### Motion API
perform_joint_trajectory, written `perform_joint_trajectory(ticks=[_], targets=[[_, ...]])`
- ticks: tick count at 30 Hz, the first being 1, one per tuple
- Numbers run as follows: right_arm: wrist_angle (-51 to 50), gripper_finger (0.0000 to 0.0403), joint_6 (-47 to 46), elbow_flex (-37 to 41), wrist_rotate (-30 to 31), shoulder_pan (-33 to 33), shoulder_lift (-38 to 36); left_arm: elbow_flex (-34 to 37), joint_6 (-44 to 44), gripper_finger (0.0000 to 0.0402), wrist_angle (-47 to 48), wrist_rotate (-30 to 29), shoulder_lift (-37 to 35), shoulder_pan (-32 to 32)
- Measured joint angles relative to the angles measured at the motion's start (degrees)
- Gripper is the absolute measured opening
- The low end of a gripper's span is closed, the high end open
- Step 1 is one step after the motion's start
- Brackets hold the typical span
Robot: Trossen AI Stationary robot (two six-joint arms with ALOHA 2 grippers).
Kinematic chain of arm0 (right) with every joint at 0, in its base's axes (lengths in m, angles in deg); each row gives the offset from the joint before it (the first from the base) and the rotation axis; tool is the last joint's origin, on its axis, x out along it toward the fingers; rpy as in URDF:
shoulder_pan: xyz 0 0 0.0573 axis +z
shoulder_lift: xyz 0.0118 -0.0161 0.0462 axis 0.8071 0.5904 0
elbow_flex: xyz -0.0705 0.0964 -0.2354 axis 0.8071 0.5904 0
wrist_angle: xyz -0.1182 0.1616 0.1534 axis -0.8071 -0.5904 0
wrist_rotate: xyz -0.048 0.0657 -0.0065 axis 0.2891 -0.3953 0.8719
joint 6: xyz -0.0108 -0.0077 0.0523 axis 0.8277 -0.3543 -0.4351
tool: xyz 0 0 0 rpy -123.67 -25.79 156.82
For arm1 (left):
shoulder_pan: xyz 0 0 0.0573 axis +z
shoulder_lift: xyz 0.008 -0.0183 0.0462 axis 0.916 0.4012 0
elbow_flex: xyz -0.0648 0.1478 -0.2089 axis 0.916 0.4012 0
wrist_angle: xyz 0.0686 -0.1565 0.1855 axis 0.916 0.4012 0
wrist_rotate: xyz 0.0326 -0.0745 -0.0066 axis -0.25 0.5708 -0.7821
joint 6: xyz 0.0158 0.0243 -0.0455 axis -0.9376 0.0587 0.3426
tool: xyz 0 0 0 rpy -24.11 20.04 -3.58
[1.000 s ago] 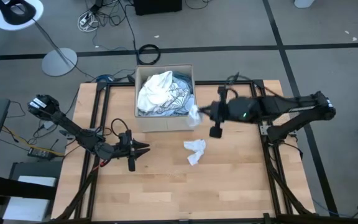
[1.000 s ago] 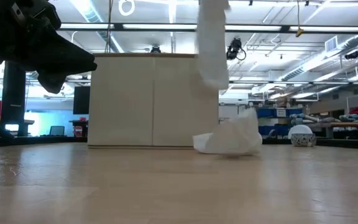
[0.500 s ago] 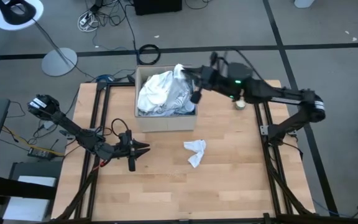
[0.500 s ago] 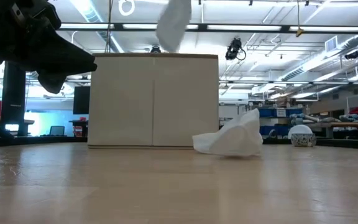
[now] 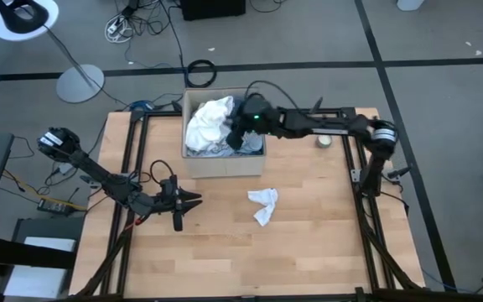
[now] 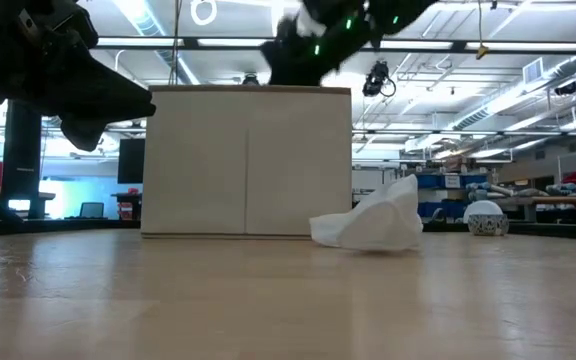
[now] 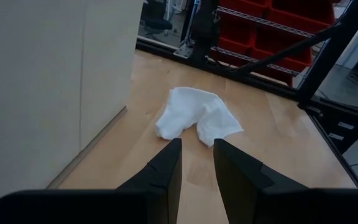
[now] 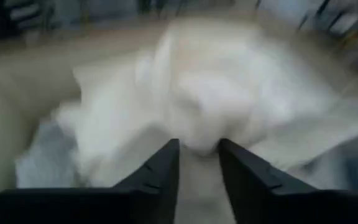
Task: Sort clothes
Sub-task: Put the white sock into the laundry organizer
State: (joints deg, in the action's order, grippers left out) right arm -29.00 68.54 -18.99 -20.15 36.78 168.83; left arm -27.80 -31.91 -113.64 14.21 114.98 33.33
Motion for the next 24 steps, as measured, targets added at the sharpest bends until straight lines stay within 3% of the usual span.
perform_joint_trajectory(ticks=[7, 13, 18, 24], targets=[[1.3, 0.0238, -0.5, -0.4, -2.9, -1.5, 8.1, 0.0, 0.0, 0.0099, -0.1, 0.0, 0.0, 0.0], [0.2, 0.0305, -0.6, -0.2, -2.9, -1.6, 7.2, 0.0, 0.1, 0.0099, -0.1, 0.0, 0.0, 0.0], [-2.4, 0.0324, -0.6, 0.2, -2.9, -1.3, 0.0, 0.0, 0.1, 0.0099, 0.1, 0.0, 0.0, 0.0], [-7.5, 0.031, -0.8, 0.1, -2.9, 0.0, -11.3, 0.0, 0.1, 0.0099, 0.2, 0.0, 0.0, 0.0]])
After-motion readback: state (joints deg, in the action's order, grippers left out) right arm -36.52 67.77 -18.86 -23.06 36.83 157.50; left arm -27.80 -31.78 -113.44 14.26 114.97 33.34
